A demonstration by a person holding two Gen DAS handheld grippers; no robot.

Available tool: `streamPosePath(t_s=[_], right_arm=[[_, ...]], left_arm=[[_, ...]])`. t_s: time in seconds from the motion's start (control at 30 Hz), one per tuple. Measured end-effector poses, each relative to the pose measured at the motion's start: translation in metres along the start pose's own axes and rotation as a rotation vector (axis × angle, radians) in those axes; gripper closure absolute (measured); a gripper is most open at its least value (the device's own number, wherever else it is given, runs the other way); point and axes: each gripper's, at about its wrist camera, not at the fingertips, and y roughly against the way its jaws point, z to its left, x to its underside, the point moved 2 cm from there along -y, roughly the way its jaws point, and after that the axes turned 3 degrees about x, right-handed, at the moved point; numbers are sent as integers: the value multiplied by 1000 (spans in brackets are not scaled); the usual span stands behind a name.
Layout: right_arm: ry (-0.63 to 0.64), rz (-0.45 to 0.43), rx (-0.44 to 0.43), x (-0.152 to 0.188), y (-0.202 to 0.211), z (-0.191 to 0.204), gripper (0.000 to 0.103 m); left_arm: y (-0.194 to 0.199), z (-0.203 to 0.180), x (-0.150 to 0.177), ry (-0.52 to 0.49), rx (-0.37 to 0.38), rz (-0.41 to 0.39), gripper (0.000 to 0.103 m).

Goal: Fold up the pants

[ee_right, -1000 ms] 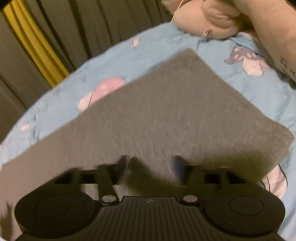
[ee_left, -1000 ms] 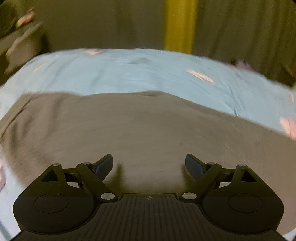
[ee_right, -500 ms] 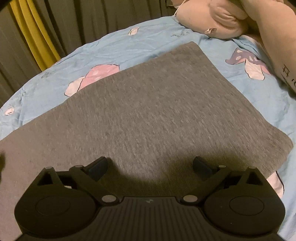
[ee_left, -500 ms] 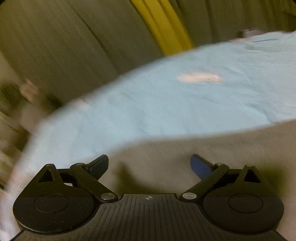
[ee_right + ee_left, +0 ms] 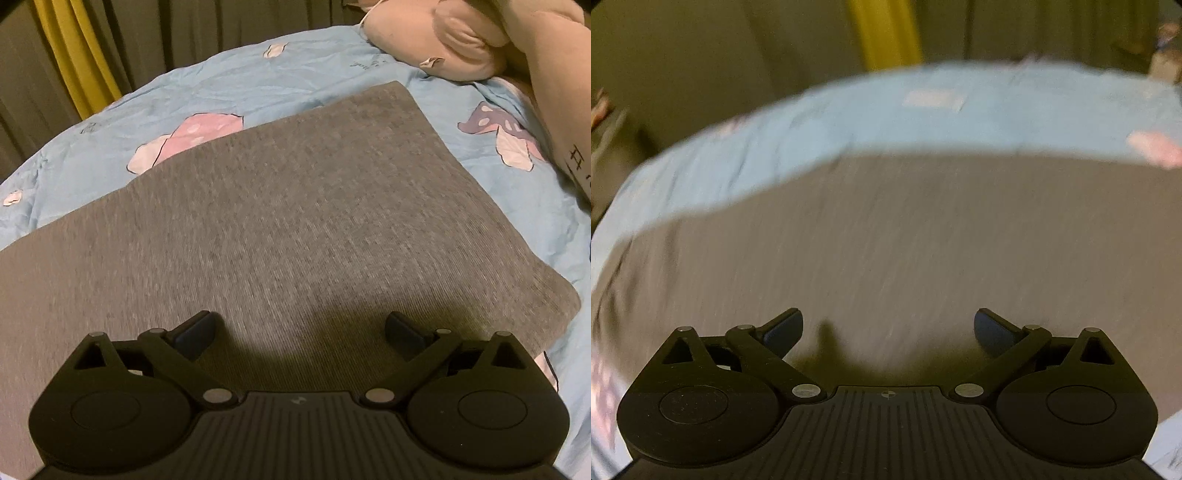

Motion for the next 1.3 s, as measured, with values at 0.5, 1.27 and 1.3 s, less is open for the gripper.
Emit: streamPosePath(t_s=[0.5, 1.27, 1.3], right_arm=[[-135, -166, 67, 30, 67, -14, 4], [-179, -187, -108, 37, 78, -24, 4], [-254, -176, -162, 35, 75, -39, 4]], left_arm=[[37, 92, 35, 498, -68, -79, 1], [44, 74, 42, 468, 76, -76, 1], [44, 75, 42, 470, 74, -74, 1]])
